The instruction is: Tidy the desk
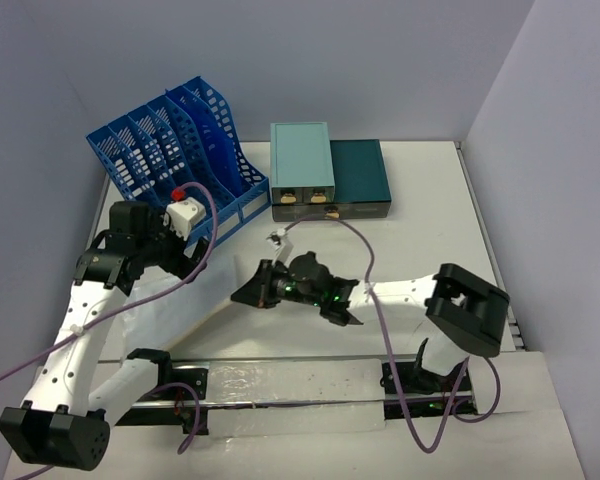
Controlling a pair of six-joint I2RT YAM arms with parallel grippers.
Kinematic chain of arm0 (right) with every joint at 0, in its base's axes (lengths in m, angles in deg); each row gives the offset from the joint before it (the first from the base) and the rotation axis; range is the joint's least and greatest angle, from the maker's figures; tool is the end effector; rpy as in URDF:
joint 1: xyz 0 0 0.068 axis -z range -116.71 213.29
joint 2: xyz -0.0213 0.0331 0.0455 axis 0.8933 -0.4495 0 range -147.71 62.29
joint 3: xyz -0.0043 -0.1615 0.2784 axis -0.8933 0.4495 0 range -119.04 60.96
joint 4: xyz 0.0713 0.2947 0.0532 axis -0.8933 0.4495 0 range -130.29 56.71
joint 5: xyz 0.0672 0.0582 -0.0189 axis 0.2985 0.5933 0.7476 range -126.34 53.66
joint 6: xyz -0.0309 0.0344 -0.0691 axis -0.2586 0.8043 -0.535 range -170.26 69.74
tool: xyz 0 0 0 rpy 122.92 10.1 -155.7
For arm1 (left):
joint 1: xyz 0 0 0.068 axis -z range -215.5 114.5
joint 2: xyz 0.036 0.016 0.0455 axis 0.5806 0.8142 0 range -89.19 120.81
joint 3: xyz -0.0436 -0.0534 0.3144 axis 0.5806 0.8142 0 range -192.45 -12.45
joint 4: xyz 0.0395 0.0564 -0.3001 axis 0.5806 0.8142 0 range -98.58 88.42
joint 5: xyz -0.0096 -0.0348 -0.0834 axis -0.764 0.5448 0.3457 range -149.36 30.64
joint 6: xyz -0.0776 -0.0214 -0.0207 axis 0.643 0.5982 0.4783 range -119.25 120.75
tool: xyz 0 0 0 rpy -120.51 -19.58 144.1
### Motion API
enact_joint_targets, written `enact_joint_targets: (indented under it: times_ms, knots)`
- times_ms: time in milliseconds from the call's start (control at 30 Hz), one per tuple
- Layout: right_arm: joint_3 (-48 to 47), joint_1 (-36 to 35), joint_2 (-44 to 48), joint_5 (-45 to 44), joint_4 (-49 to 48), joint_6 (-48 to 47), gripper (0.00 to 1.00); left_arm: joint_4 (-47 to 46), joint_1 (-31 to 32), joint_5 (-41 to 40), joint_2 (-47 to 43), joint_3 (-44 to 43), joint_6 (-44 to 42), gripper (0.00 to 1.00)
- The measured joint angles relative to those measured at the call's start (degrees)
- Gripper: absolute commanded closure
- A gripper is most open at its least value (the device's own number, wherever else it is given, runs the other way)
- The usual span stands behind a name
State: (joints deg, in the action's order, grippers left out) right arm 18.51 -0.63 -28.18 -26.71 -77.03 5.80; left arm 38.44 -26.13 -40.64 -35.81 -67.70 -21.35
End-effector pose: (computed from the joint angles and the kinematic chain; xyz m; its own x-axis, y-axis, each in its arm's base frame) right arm 0.1678 0.3706 0.2211 -0.8424 0.1393 -0.5204 -0.4634 0.3055 0.8318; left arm 0.2182 -0.0595 0.3342 -0.5062 0.4446 -0.7390 0.6128 0.7884 0.0546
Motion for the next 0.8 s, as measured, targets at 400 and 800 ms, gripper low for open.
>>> enact_joint_targets:
  times_ms: [400,800]
  knots:
    - [6.69,9.13,17.73,-6.14,9.96,-4.77,1.0,0.31,3.07,7.0,0.89,-1.27,-2.23,0.01]
    - [-0.63,10.46,22.02,-14.84,15.35,-7.27,1.0,-2.9,22.39,4.01,0.17,1.91,-2.74,0.01]
